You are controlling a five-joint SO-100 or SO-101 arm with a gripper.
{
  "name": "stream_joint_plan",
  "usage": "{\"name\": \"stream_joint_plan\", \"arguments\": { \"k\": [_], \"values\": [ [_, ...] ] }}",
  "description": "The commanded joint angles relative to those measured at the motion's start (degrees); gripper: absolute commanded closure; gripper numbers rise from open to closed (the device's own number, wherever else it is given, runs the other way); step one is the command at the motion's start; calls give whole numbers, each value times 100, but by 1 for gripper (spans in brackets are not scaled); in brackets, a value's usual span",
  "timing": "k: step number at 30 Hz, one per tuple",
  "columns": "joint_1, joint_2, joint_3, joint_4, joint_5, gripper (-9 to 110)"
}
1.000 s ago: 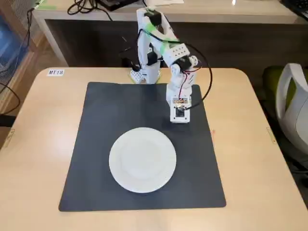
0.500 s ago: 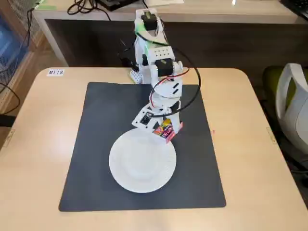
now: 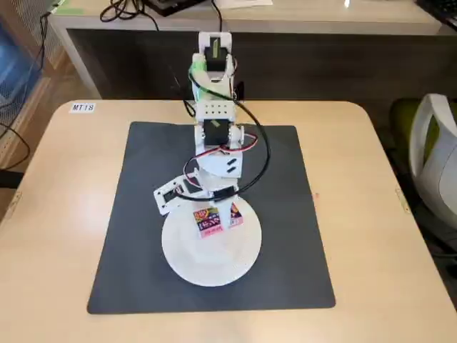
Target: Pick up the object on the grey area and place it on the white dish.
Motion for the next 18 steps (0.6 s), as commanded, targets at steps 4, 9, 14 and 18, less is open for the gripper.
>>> {"name": "stream_joint_plan", "arguments": {
  "k": [4,9,14,18],
  "values": [
    [70,-466,-1195,571,193,78],
    [79,-466,-1195,800,220,62],
    [114,-325,-1195,1020,272,57],
    [149,79,-1195,1160,650,74]
  ]
}}
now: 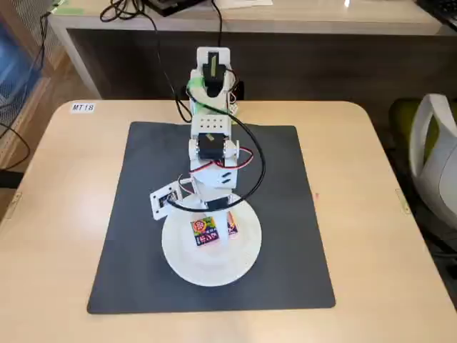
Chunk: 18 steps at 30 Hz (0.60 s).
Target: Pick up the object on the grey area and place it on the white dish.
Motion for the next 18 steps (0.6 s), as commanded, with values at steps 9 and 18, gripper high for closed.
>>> {"name": "stream_joint_plan", "arguments": {
  "k": [9,18],
  "values": [
    [167,2514,-149,888,1151,101],
    [527,6486,3023,-211,2461,101]
  ]
}}
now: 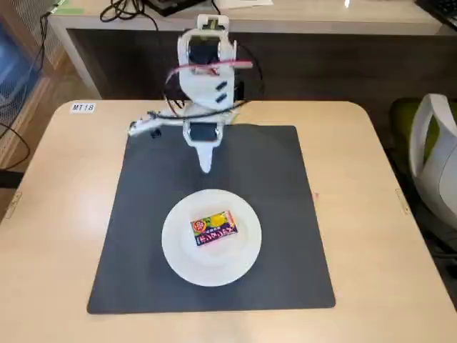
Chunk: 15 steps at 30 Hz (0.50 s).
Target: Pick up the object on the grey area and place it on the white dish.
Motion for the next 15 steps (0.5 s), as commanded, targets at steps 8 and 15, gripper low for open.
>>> {"name": "stream_joint_plan", "arguments": {
  "k": [8,15],
  "values": [
    [62,4403,5133,-1846,237,101],
    [35,5933,7541,-2610,-105,102]
  ]
}}
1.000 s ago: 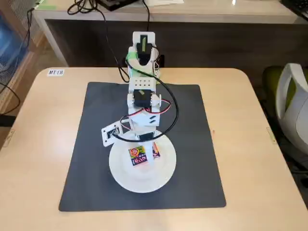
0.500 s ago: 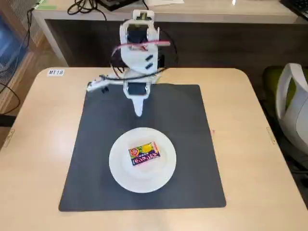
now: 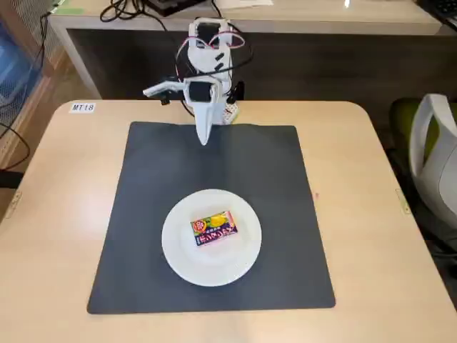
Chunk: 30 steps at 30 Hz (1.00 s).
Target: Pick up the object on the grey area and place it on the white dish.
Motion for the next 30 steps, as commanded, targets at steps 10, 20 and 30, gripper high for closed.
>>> {"name": "stream_joint_plan", "arguments": {
  "k": [10,20,30],
  "values": [
    [44,2681,2883,-475,-281,102],
    [35,2681,3516,-738,-519,102],
    [0,2681,3524,-756,-598,101]
  ]
}}
